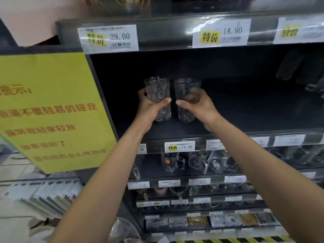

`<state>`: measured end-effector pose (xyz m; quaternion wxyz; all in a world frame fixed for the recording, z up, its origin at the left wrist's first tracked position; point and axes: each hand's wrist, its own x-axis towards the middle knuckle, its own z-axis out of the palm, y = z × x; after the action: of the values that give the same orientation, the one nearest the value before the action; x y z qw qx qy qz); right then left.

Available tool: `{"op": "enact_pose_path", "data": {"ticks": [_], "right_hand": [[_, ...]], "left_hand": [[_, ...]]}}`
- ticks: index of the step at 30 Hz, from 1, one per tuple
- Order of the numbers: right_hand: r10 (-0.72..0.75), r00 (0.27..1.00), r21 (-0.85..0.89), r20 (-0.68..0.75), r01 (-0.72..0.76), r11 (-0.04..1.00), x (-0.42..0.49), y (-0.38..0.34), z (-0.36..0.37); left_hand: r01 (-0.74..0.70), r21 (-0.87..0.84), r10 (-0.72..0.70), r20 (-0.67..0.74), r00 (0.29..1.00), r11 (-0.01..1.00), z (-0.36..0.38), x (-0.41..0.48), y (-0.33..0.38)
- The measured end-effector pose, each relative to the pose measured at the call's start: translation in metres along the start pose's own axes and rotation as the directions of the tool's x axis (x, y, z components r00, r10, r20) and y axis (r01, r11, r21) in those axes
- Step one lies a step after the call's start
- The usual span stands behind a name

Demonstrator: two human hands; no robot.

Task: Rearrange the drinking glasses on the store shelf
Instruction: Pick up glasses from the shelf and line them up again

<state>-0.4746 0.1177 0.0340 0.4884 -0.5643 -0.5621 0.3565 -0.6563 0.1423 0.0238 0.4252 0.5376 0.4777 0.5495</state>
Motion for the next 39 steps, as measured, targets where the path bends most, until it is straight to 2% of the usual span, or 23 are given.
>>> {"op": "enact_pose_path", "data": {"ticks": [4, 9, 14, 22, 30, 33, 39], "right_hand": [[0.006, 1.000, 0.028, 0.028, -0.007, 1.000, 0.022, 0.009, 0.002], [-0.021, 0.990, 0.001, 0.137, 0.021, 1.000, 0.052, 0.015, 0.002], [0.003, 0.984, -0.045, 0.177, 0.006, 0.999, 0.086, 0.020, 0.008], [-0.020, 0.994, -0.012, 0.108, 0.022, 1.000, 0.114, 0.029, 0.026], [-0.024, 0.999, -0.021, 0.037, 0.025, 0.999, 0.134, 0.045, 0.038], [-0.050, 0.998, -0.078, 0.024, 0.052, 0.996, 0.145, 0.047, 0.043], [-0.101, 0.994, -0.270, 0.050, 0.110, 0.956, 0.171, 0.052, 0.050]], "left_hand": [[0.013, 0.021, -0.013, -0.024, 1.000, 1.000, 0.002, 0.021, -0.012], [-0.013, 0.032, 0.015, -0.069, 0.998, 0.999, 0.004, 0.043, -0.019], [-0.073, 0.118, 0.079, -0.041, 0.996, 0.990, 0.008, 0.057, -0.025], [-0.086, 0.172, 0.099, -0.070, 0.993, 0.981, 0.005, 0.081, -0.034], [-0.068, 0.153, 0.096, -0.185, 0.978, 0.986, 0.005, 0.111, -0.049], [-0.060, 0.197, 0.110, -0.254, 0.961, 0.979, 0.002, 0.123, -0.056], [-0.100, 0.203, 0.151, -0.252, 0.956, 0.974, 0.003, 0.144, -0.064]]}}
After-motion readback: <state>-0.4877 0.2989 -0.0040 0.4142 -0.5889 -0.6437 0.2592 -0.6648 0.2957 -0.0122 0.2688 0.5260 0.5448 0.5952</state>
